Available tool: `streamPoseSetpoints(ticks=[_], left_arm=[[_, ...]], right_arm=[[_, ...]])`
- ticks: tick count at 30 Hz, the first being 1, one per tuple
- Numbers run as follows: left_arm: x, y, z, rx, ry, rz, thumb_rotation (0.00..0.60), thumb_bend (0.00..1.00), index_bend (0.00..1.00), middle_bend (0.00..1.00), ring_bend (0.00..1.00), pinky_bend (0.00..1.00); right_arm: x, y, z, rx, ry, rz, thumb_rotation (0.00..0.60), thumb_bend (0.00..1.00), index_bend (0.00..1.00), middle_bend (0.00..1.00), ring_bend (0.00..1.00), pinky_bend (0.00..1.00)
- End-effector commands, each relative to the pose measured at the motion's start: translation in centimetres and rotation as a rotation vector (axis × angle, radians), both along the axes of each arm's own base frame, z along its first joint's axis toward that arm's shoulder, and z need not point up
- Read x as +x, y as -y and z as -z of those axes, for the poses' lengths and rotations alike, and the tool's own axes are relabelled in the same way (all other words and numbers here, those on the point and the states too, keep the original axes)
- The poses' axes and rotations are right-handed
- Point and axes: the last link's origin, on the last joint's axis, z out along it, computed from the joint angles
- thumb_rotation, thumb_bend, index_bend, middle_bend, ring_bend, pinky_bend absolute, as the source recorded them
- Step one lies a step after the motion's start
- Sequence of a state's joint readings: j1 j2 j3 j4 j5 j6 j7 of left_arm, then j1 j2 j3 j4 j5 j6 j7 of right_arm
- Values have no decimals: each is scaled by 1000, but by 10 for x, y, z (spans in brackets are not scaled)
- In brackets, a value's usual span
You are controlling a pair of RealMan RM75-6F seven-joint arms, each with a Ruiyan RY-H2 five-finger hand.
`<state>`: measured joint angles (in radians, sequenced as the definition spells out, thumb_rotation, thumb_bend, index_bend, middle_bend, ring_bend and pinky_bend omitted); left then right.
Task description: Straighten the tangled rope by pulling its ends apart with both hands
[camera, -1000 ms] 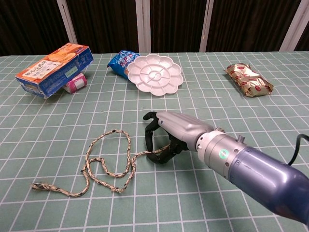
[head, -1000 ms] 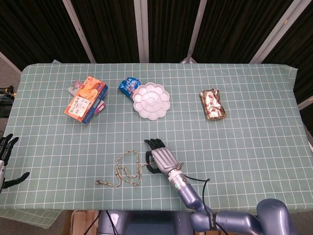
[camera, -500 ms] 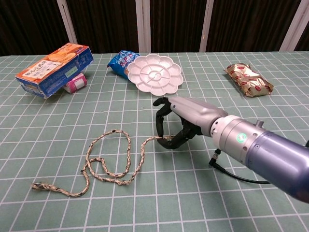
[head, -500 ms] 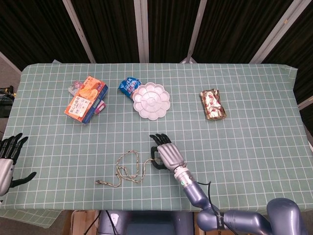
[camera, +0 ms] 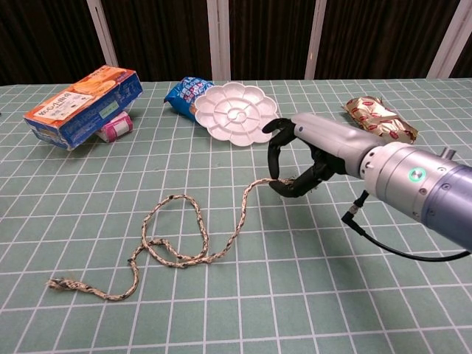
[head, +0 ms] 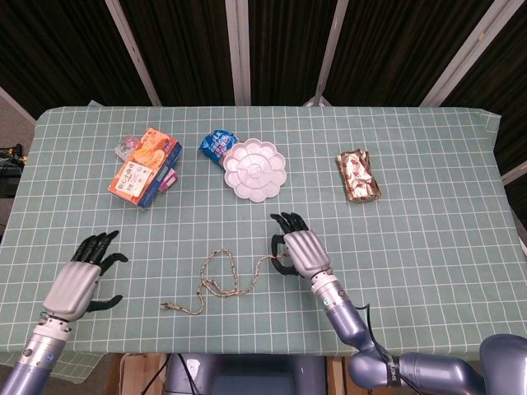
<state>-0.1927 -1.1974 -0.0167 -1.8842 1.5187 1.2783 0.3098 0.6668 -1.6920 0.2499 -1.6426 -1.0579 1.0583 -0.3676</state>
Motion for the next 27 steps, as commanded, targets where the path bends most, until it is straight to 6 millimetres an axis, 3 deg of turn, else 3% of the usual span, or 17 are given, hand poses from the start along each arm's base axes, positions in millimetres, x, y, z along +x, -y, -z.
streamPoseSetpoints(ticks=[1,11,27], left_arm=[[9,5,23,-69,-3,4,600,237,380,15,0,0],[22,12,67,-179,-18,16,600,317,463,20,0,0],[40,9,111,-241,-18,13,600,415,503,21,0,0]], right_arm=[[-2,1,-5,-12,-4,9,600,453,654,123,0,0],[-5,1,-12,-25,-11,25,600,454,654,123,0,0],[-6,0,-11,-27,-16,30,600,454,654,123,0,0]])
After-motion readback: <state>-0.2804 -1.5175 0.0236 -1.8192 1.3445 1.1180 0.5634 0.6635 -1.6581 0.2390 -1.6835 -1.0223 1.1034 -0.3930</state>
